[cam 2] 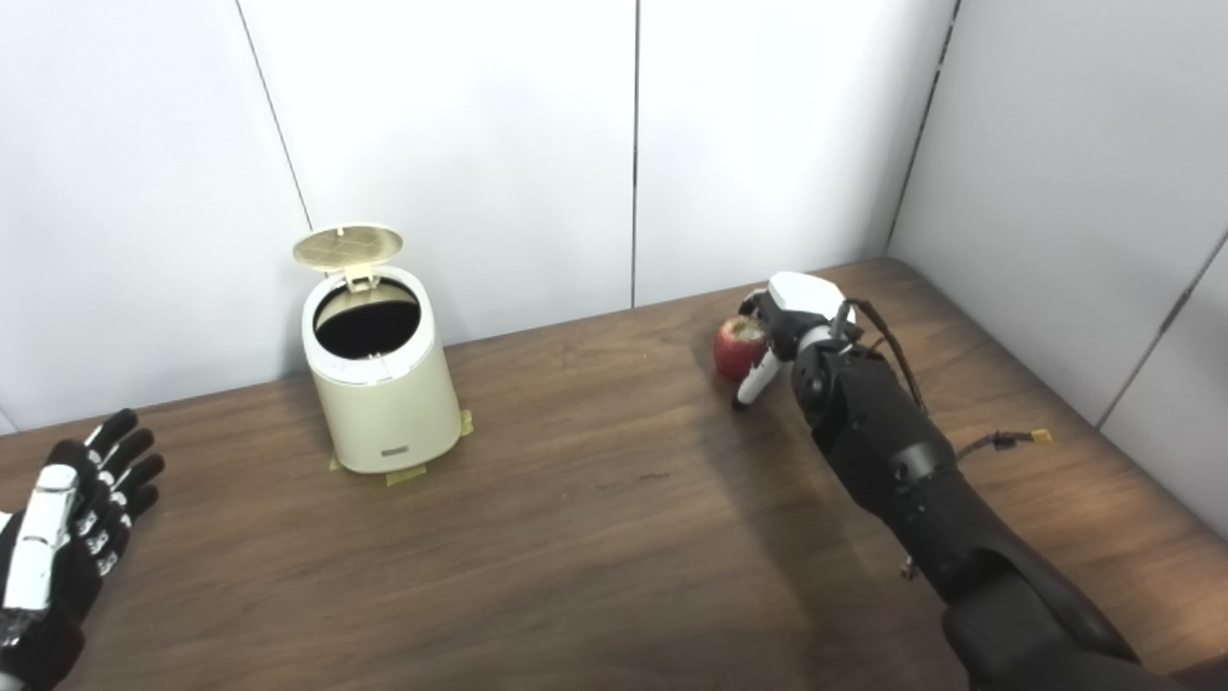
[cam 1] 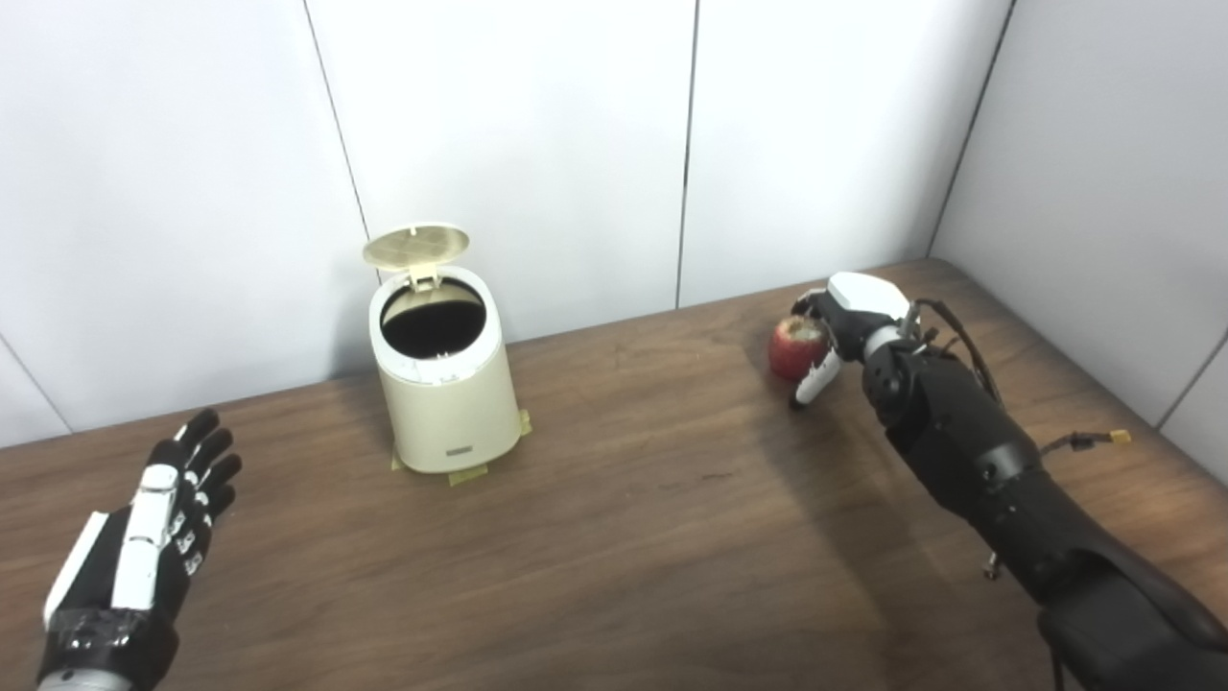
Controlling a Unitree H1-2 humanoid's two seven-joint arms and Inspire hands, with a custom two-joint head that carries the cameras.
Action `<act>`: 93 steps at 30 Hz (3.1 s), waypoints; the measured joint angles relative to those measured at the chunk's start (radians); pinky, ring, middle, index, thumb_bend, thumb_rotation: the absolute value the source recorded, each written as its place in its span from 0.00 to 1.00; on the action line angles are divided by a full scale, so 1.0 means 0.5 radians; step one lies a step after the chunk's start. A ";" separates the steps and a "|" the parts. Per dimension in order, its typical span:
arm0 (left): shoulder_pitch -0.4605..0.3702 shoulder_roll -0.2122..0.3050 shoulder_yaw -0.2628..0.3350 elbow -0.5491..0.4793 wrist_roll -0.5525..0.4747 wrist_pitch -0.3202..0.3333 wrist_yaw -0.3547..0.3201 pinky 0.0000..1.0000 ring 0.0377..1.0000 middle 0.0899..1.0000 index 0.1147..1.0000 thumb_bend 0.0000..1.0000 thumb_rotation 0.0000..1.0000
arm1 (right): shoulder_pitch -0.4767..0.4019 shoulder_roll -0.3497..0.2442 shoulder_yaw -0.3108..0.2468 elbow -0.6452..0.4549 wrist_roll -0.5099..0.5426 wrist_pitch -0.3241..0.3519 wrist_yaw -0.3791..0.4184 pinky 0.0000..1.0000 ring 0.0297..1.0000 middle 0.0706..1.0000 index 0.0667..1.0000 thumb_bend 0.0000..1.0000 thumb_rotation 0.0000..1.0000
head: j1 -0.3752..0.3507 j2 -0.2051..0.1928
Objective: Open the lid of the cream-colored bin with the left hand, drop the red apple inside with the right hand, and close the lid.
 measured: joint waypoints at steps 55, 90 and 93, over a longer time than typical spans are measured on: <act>-0.008 -0.034 -0.121 -0.032 -0.126 0.000 0.146 0.95 0.95 0.97 0.99 0.45 1.00 | 0.002 0.425 0.086 -1.005 0.180 -0.428 -0.363 0.44 0.37 0.45 0.48 0.52 0.00 | 0.224 0.025; 0.031 -0.151 -0.175 0.013 0.054 0.000 0.076 0.95 0.96 0.96 0.98 0.49 1.00 | -0.432 1.011 0.190 -0.133 0.217 -1.023 -0.802 0.35 0.37 0.47 0.48 0.50 0.00 | 0.442 -0.071; 0.043 -0.155 -0.172 0.013 0.090 0.000 0.068 0.94 0.96 0.96 0.97 0.50 1.00 | -0.440 1.011 0.192 -0.099 0.216 -1.029 -0.826 0.35 0.37 0.47 0.49 0.50 0.00 | 0.451 -0.080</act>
